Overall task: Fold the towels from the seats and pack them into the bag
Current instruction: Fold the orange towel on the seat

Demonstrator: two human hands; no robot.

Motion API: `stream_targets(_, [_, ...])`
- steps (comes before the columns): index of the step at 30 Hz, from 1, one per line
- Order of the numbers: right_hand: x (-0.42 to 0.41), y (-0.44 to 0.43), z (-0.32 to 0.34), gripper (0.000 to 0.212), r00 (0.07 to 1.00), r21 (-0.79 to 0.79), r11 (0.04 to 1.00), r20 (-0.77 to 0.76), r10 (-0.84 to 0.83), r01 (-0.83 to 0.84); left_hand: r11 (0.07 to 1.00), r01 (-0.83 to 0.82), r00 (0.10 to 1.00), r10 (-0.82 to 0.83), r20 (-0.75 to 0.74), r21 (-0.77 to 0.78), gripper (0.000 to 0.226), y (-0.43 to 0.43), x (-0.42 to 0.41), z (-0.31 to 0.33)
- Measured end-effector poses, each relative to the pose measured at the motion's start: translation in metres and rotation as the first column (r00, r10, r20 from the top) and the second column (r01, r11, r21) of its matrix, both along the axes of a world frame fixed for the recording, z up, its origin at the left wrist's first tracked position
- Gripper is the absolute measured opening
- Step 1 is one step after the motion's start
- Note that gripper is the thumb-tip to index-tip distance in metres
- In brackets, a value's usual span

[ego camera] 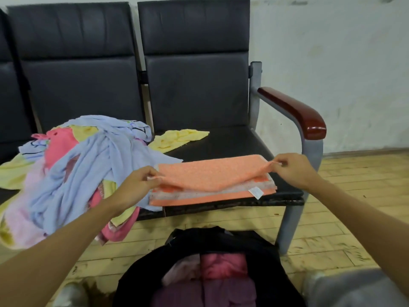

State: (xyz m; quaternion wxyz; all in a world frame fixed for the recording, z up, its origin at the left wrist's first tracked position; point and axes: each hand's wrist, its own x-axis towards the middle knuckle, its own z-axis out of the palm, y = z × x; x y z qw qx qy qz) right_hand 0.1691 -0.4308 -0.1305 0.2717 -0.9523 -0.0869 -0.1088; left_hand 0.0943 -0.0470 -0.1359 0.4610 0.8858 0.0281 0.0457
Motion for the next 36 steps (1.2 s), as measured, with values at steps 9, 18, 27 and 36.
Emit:
stream_targets(9, [0.013, 0.016, -0.02, 0.017, 0.978, -0.147, 0.983, -0.16, -0.135, 0.111, 0.93, -0.109, 0.99, 0.069, 0.125, 0.351, 0.038, -0.012, 0.009, -0.05])
stream_targets(18, [0.02, 0.039, -0.023, 0.039, 0.867, 0.007, 0.96, -0.432, -0.248, 0.278, 0.729, -0.215, 0.944, 0.326, -0.054, 0.65, 0.05, -0.016, 0.03, -0.054])
stream_targets(27, [0.016, 0.034, -0.022, 0.034, 0.821, 0.494, 0.746, -0.558, -0.121, 0.446, 0.944, -0.309, 0.936, 0.324, -0.135, 0.12, 0.015, -0.024, 0.019, -0.041])
stream_targets(36, [0.008, 0.007, -0.02, 0.039, 0.761, 0.521, 0.719, -0.648, -0.018, 0.461, 0.953, -0.193, 0.946, 0.244, -0.215, 0.234, 0.01, -0.032, -0.005, -0.045])
